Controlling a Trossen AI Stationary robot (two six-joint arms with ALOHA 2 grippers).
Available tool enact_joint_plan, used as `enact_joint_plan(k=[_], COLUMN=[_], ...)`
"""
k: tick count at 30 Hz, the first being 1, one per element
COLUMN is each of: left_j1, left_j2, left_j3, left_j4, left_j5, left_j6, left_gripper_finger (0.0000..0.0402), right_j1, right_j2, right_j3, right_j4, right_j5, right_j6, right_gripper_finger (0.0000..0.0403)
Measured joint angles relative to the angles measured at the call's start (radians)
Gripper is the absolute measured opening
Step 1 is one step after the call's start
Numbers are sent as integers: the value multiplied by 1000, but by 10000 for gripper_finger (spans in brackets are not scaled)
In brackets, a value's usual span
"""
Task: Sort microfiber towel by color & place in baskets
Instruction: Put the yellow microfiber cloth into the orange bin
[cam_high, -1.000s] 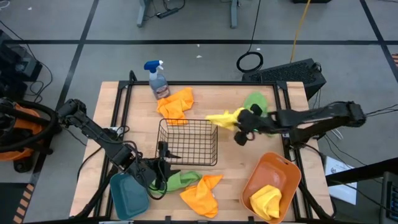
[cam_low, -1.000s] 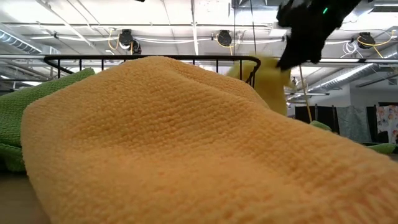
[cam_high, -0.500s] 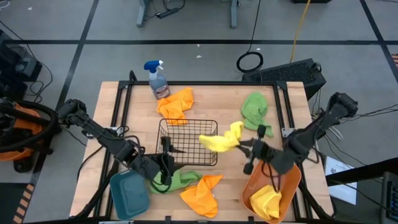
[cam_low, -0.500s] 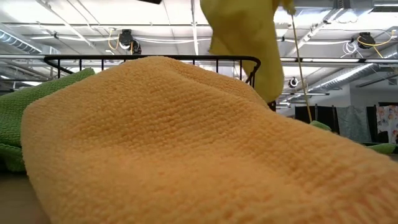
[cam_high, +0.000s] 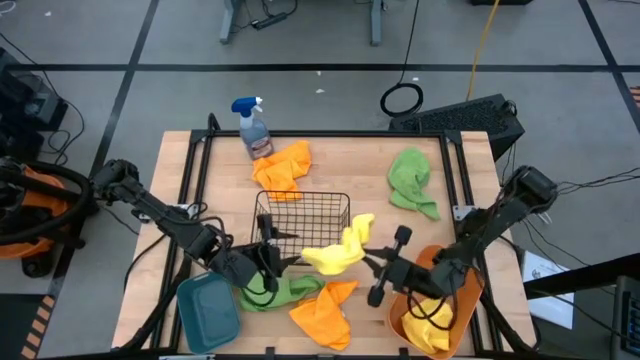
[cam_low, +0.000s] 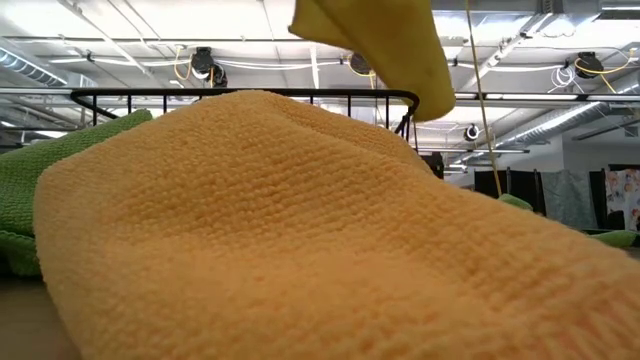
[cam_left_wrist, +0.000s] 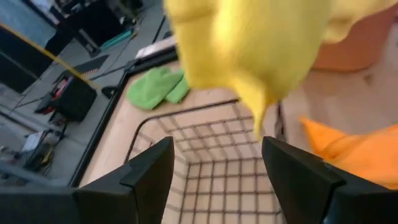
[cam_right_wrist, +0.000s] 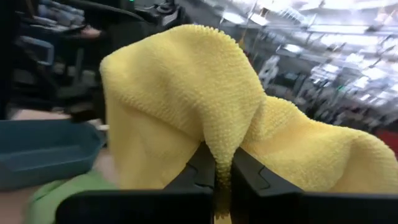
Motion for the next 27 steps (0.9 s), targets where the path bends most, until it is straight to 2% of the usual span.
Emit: enact_joint_plan(k=[2, 4, 8, 10, 16, 22, 27], left_j1=[-9, -14, -20, -20, -21, -16, -17], left_j2=[0, 0, 0, 0, 0, 0, 0], left_j3=[0, 0, 0, 0, 0, 0, 0], left_j4=[27, 51, 158, 220, 358, 482, 531], left_j5=[24, 43, 43, 46, 174, 176, 172], left_j6=[6, 15, 31, 49, 132, 272, 343], left_gripper_finger=[250, 250, 250, 250, 250, 250, 250], right_j1=[-17, -35, -72, -92, -151, -231, -280], right_j2=[28, 43, 56, 56, 56, 107, 150], right_j3=[0, 0, 0, 0, 0, 1, 1], right_j4=[111, 181, 219, 220, 219, 256, 316], right_j5=[-41, -142, -393, -455, -481, -609, -616], right_j6=[-82, -123, -129, -108, -23, 69, 110], right_gripper_finger=[7, 7, 9, 10, 12, 12, 13])
